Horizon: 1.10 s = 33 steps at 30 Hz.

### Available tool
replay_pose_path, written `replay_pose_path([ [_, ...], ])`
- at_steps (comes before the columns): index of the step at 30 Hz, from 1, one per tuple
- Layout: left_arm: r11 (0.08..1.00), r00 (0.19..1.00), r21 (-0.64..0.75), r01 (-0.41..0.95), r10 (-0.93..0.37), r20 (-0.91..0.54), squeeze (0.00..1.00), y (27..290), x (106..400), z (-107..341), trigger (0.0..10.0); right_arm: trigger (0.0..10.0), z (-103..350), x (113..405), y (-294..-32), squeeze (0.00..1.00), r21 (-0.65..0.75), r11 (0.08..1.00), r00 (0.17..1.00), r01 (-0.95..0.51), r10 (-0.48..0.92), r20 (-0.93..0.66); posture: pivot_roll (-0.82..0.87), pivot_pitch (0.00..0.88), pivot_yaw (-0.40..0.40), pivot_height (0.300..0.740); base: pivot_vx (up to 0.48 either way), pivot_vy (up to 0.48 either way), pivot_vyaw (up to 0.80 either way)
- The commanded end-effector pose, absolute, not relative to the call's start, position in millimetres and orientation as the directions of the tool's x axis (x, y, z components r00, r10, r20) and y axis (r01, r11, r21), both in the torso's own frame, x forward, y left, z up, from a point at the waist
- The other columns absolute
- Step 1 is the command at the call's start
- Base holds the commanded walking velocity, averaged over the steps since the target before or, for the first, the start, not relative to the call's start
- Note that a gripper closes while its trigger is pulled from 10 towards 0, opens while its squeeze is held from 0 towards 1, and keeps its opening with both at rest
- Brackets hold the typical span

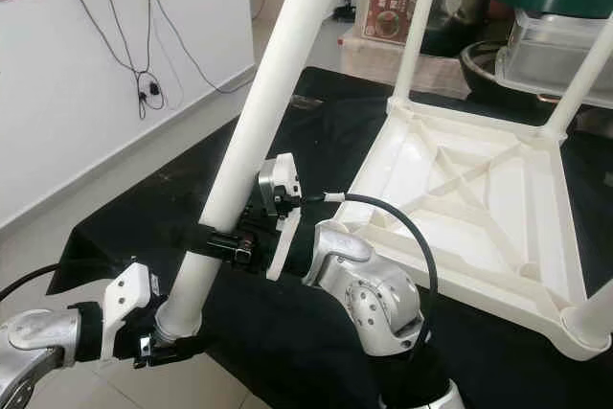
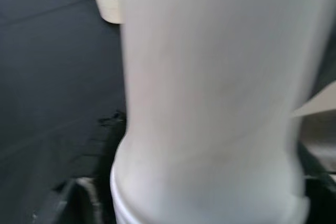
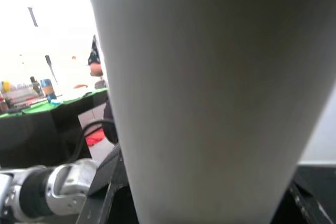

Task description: Building children table

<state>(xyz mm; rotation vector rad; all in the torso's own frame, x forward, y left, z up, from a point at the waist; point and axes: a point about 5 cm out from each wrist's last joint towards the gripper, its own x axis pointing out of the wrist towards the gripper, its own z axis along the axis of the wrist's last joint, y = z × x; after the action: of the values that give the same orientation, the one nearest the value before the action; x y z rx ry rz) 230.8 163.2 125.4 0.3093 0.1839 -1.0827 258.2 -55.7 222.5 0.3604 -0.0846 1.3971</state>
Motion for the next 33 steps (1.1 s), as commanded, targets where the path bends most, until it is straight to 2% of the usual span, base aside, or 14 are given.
replay_pose_path([
  [1,0.487,0.526,0.2,0.85,-0.794,-0.303,0.71,171.1,237.3,125.3,10.0,0.0,227.5,250.7,-51.7,0.0,0.201,0.064,0.126,-0.977,0.943,0.308,0.07,0.0,0.002,0.74,0.0,0.0,0.0],
  [2,0.487,0.526,0.2,0.85,-0.794,-0.303,0.71,171.1,237.3,125.3,10.0,0.0,227.5,250.7,-51.7,0.0,0.201,0.064,0.126,-0.977,0.943,0.308,0.07,0.0,0.002,0.74,0.0,0.0,0.0],
  [3,0.527,0.566,0.209,0.824,-0.777,-0.273,1.0,173.4,242.6,128.5,10.0,0.0,228.1,254.2,-52.4,0.0,0.2,0.092,0.152,-0.975,0.939,0.309,0.07,0.0,-0.002,0.74,0.0,0.0,0.0],
  [6,0.581,0.616,0.207,0.787,-0.755,-0.224,1.0,176.9,247.7,134.8,10.0,0.0,230.2,264.9,-55.4,0.0,0.197,0.171,0.226,-0.965,0.924,0.308,0.08,0.0,-0.005,0.74,0.0,0.0,0.0],
  [7,0.581,0.616,0.207,0.787,-0.755,-0.224,1.0,176.9,247.7,134.8,10.0,0.0,230.2,264.9,-55.4,0.0,0.197,0.171,0.226,-0.965,0.924,0.308,0.08,0.0,-0.005,0.74,0.0,0.0,0.0],
  [9,0.612,0.64,0.19,0.768,-0.747,-0.182,1.0,177.9,246.6,139.9,10.0,0.0,233.1,280.7,-61.7,0.0,0.163,0.292,0.329,-0.943,0.896,0.299,0.08,0.0,-0.005,0.74,0.0,0.0,0.0],
  [10,0.616,0.639,0.17,0.769,-0.752,-0.163,1.0,174.7,241.1,139.8,10.0,0.0,239.5,297.8,-73.5,0.0,0.14,0.394,0.418,-0.908,0.857,0.301,0.07,0.0,-0.003,0.74,0.0,0.0,0.0],
  [11,0.616,0.639,0.17,0.769,-0.752,-0.163,1.0,174.7,241.1,139.8,10.0,0.0,239.5,297.8,-73.5,0.0,0.14,0.394,0.418,-0.908,0.857,0.301,0.07,0.0,-0.003,0.74,0.0,0.0,0.0],
  [15,0.626,0.648,0.169,0.761,-0.747,-0.151,1.0,168.1,237.1,138.5,10.0,0.0,248.2,315.5,-90.8,0.0,0.096,0.504,0.508,-0.858,0.808,0.3,0.07,0.0,-0.006,0.74,0.0,0.0,0.0],
  [16,0.629,0.65,0.168,0.759,-0.744,-0.152,0.46,166.0,236.7,136.4,10.0,0.0,249.9,321.1,-96.6,0.0,0.077,0.539,0.535,-0.839,0.792,0.294,0.07,0.0,-0.008,0.74,0.0,0.0,0.0],
  [18,0.629,0.65,0.168,0.759,-0.744,-0.152,0.46,166.0,236.7,136.4,10.0,0.0,249.9,321.1,-96.6,0.0,0.077,0.539,0.535,-0.839,0.792,0.294,0.07,0.0,-0.008,0.74,0.0,0.0,0.0],
  [19,0.634,0.656,0.169,0.754,-0.74,-0.151,0.0,164.5,236.9,134.6,10.0,0.0,251.3,324.7,-100.8,0.0,0.064,0.561,0.553,-0.825,0.78,0.292,0.07,0.0,-0.007,0.74,0.0,0.0,0.0],
  [23,0.689,0.708,0.166,0.706,-0.693,-0.137,0.0,163.4,239.0,129.1,10.0,0.0,258.7,335.6,-114.4,0.0,-0.008,0.634,0.605,-0.773,0.742,0.287,0.07,0.0,-0.007,0.74,0.0,0.0,0.0],
  [33,0.74,0.758,0.163,0.653,-0.637,-0.142,0.0,165.0,235.8,123.4,10.0,0.0,261.9,346.5,-129.9,0.0,-0.138,0.668,0.63,-0.731,0.739,0.239,0.08,0.0,-0.012,0.74,0.0,0.0,0.0],
])
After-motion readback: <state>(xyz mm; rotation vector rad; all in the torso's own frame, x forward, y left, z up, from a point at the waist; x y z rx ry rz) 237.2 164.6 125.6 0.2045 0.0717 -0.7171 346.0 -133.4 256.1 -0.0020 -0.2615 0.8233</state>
